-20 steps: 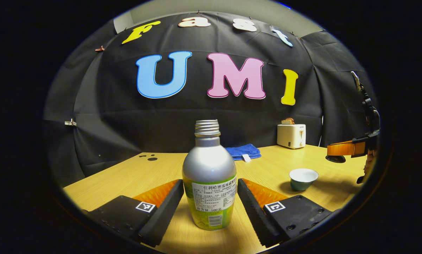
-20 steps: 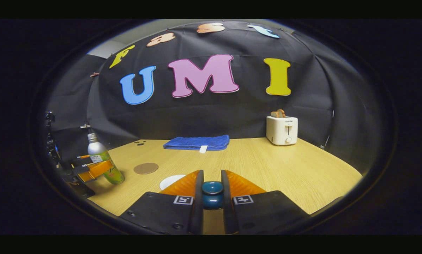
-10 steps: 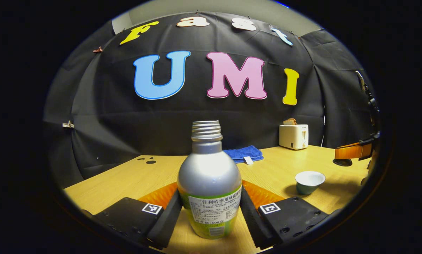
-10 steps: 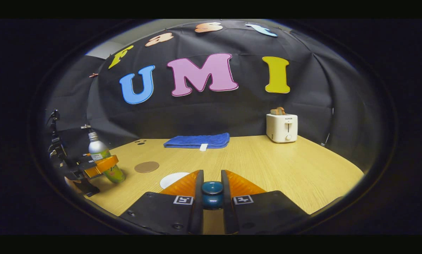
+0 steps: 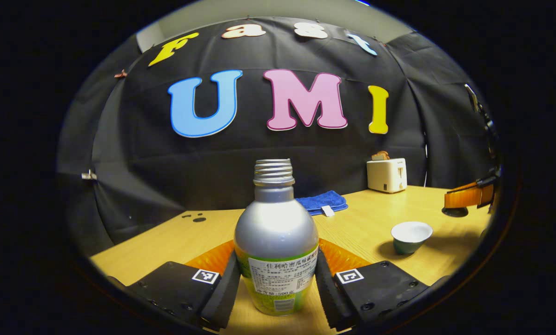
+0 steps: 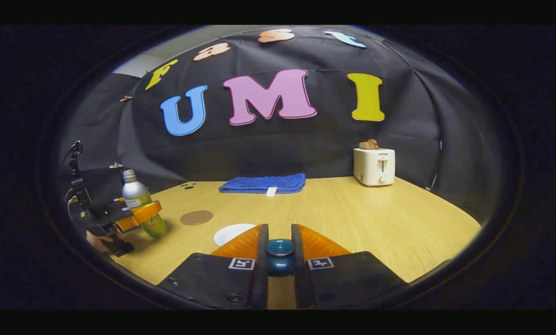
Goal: Open the teacup lid with one hand, grasp the water bottle and pour water into the teacup with the other hand; after pouring, place the water bottle on the coaster and then close the teacup lid.
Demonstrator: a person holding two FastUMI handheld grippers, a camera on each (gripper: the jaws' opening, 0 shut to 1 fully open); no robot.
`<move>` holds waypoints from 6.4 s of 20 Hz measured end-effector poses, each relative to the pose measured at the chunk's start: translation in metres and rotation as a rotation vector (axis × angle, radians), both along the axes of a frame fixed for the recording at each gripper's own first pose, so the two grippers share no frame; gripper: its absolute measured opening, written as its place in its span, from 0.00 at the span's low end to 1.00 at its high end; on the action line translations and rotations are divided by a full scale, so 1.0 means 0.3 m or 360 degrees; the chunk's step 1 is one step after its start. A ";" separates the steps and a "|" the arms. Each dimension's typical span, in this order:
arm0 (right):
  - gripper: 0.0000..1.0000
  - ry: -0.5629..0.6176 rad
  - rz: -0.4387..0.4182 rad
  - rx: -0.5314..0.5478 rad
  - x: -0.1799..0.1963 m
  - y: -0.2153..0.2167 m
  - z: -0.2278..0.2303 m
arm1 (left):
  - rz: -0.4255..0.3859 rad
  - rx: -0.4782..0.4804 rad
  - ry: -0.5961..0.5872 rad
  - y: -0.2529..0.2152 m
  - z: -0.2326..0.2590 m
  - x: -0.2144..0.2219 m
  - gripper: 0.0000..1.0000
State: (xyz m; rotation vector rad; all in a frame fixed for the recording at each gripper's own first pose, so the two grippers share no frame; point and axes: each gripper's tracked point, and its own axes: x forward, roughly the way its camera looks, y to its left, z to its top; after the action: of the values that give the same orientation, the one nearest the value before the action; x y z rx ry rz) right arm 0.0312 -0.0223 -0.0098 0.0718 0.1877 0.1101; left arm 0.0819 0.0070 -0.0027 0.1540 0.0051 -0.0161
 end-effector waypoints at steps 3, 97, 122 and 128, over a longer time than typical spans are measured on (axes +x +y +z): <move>0.26 -0.0016 -0.0010 0.0017 -0.013 -0.026 0.009 | -0.0063 0.0160 0.0012 -0.048 0.030 0.021 0.76; 0.26 0.0024 -0.0077 0.0136 -0.112 -0.277 -0.057 | -0.0499 0.3314 0.0123 -0.393 0.055 0.212 0.77; 0.26 0.0008 -0.0087 0.0136 -0.126 -0.282 -0.044 | -0.0549 0.3155 0.0085 -0.394 -0.004 0.181 0.77; 0.26 -0.0018 -0.0118 0.0140 -0.120 -0.287 -0.008 | -0.0587 0.2641 0.0059 -0.379 -0.013 0.159 0.76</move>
State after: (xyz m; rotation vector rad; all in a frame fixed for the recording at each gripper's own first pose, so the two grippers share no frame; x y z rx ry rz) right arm -0.0047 -0.1083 -0.0123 0.1657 0.1688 0.0449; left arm 0.1297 -0.1065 -0.0067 1.8128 0.0266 -0.3874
